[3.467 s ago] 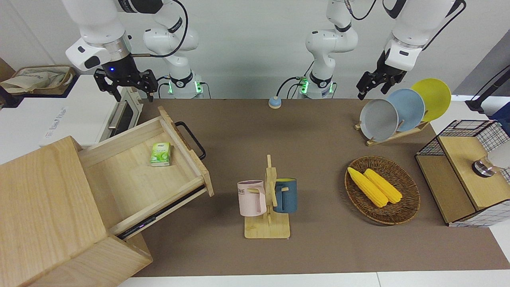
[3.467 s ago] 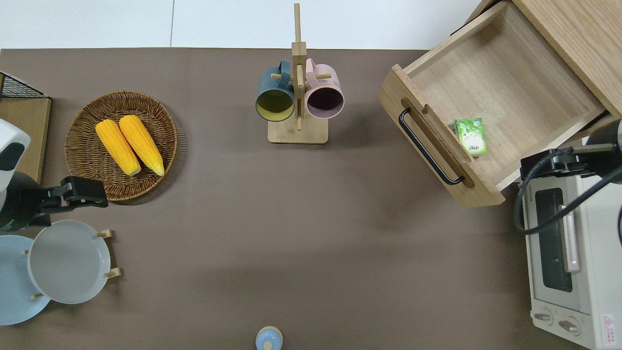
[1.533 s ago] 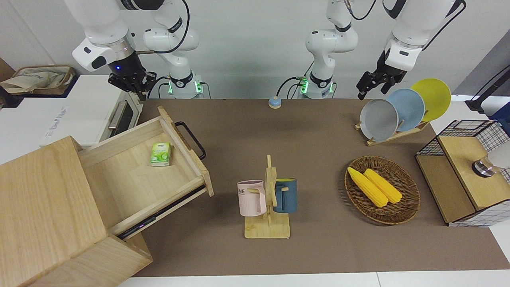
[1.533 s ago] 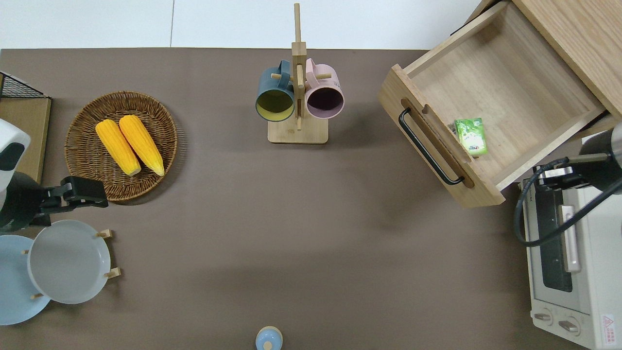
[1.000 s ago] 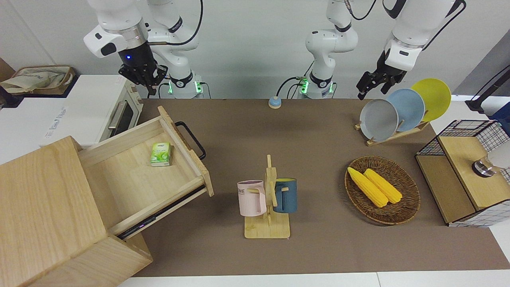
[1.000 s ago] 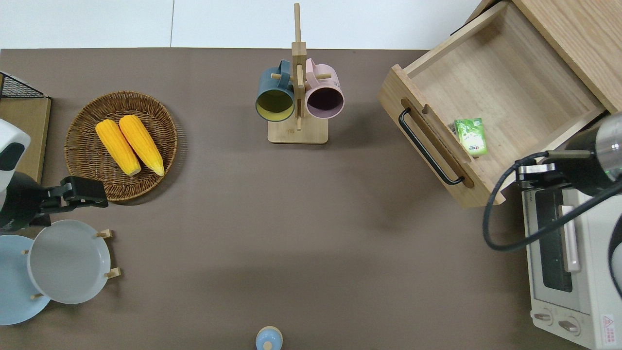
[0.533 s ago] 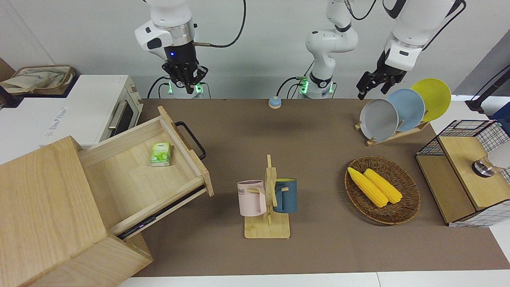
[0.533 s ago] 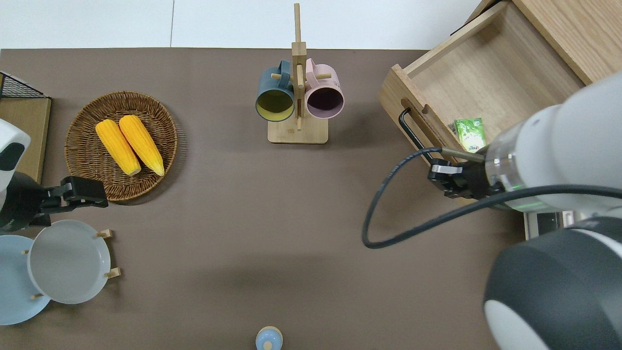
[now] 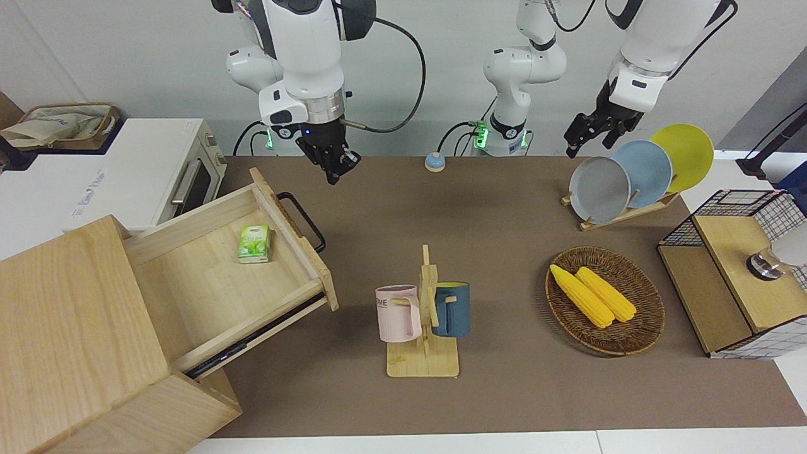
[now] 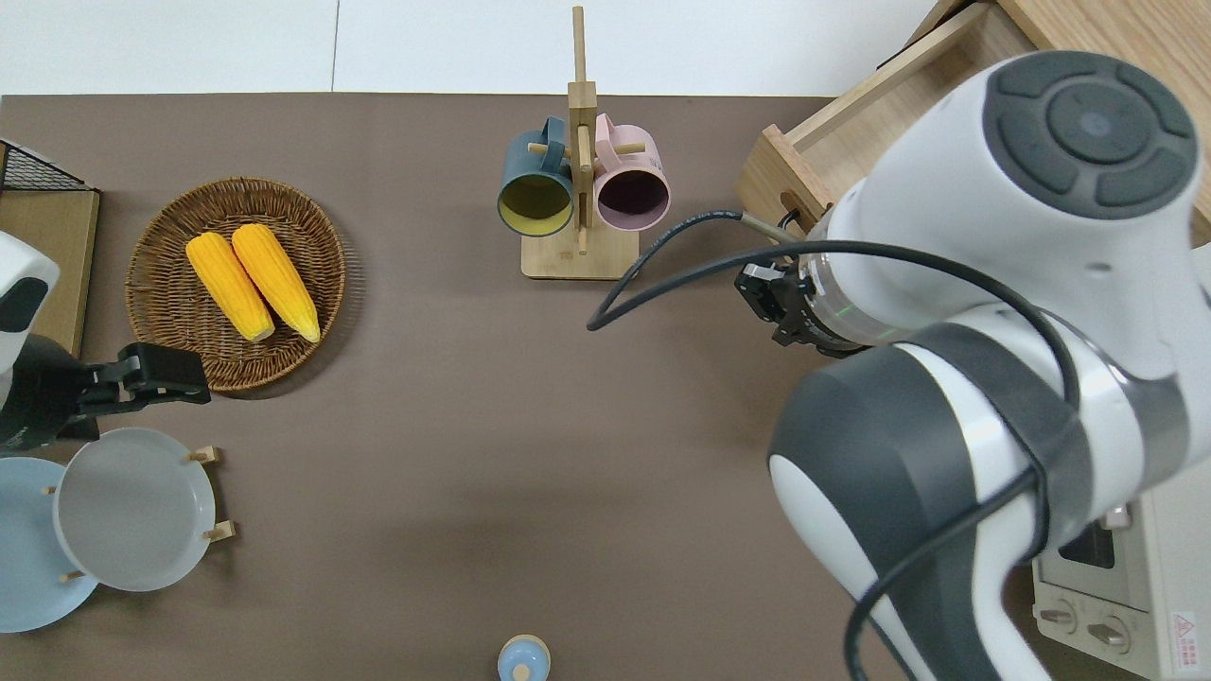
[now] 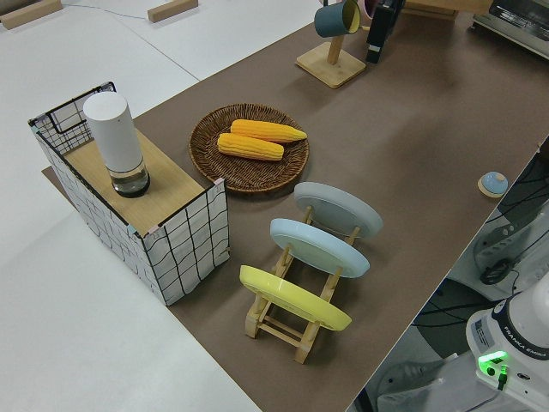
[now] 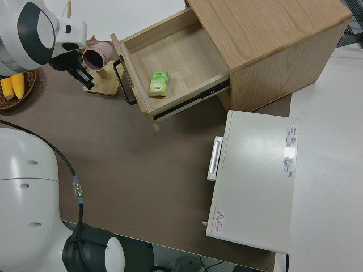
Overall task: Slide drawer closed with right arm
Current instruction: 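Swing the right arm up to the drawer's front panel near the handle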
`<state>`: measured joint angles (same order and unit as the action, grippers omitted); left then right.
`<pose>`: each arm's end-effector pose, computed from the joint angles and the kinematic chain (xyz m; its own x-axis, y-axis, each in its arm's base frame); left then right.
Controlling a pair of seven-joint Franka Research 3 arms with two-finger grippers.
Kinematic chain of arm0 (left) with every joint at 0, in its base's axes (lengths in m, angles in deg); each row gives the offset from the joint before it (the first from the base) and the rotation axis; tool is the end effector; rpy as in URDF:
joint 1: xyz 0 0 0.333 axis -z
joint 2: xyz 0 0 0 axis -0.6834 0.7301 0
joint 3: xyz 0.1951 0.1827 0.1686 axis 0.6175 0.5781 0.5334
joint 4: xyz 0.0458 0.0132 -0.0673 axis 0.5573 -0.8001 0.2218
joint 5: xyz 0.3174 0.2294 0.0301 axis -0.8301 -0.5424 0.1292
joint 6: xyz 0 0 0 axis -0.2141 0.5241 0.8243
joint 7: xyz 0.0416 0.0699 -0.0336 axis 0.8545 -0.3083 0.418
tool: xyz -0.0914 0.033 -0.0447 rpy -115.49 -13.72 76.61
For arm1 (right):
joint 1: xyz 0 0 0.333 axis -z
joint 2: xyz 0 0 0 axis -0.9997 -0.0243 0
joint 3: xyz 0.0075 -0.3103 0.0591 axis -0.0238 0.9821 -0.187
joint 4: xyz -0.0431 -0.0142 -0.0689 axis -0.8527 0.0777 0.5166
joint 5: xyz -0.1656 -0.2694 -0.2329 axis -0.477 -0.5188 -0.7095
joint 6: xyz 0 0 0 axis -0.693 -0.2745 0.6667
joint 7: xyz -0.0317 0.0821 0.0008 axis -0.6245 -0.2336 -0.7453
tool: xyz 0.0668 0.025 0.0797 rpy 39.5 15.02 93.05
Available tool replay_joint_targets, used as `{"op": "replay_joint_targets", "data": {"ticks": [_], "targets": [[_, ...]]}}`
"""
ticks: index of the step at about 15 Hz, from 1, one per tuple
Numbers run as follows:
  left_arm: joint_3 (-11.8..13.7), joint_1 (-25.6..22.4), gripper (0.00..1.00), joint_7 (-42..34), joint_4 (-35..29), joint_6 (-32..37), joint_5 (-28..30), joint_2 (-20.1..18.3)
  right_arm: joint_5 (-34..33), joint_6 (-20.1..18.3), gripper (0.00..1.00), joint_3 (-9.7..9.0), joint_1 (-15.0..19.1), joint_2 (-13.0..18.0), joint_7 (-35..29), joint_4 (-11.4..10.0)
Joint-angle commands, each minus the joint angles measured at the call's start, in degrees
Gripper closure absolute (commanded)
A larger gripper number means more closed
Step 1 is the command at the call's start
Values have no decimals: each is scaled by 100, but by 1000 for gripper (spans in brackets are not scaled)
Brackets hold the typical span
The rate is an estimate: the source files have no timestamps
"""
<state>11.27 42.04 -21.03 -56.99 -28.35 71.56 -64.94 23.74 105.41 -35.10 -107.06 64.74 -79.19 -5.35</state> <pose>0.5115 -0.0324 0.6260 0.9602 0.2772 -0.0352 0.2780 -0.9603 0.0233 0.5826 0.2273 0.6024 0.8309 -0.5559 -0.0247 -0.5556 -0.8313 0.0159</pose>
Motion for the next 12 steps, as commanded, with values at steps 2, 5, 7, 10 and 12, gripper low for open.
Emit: {"op": "replay_joint_targets", "data": {"ticks": [2, 5, 7, 10, 12], "targets": [[24, 1, 7, -42, 21, 97, 5, -47, 134, -24, 1000, 13, -62, -810, -821, 808], [24, 1, 7, -42, 21, 97, 5, -47, 134, -24, 1000, 13, -115, -1065, -1427, 914], [24, 1, 7, -42, 21, 89, 5, -47, 82, -33, 1000, 4, -124, -1144, -1604, 914], [24, 1, 7, -42, 21, 89, 5, -47, 64, -33, 1000, -5, -124, -1302, -1798, 906], [24, 1, 7, -42, 21, 97, 5, -47, 55, -33, 1000, 4, -124, -1355, -1825, 888]]}}
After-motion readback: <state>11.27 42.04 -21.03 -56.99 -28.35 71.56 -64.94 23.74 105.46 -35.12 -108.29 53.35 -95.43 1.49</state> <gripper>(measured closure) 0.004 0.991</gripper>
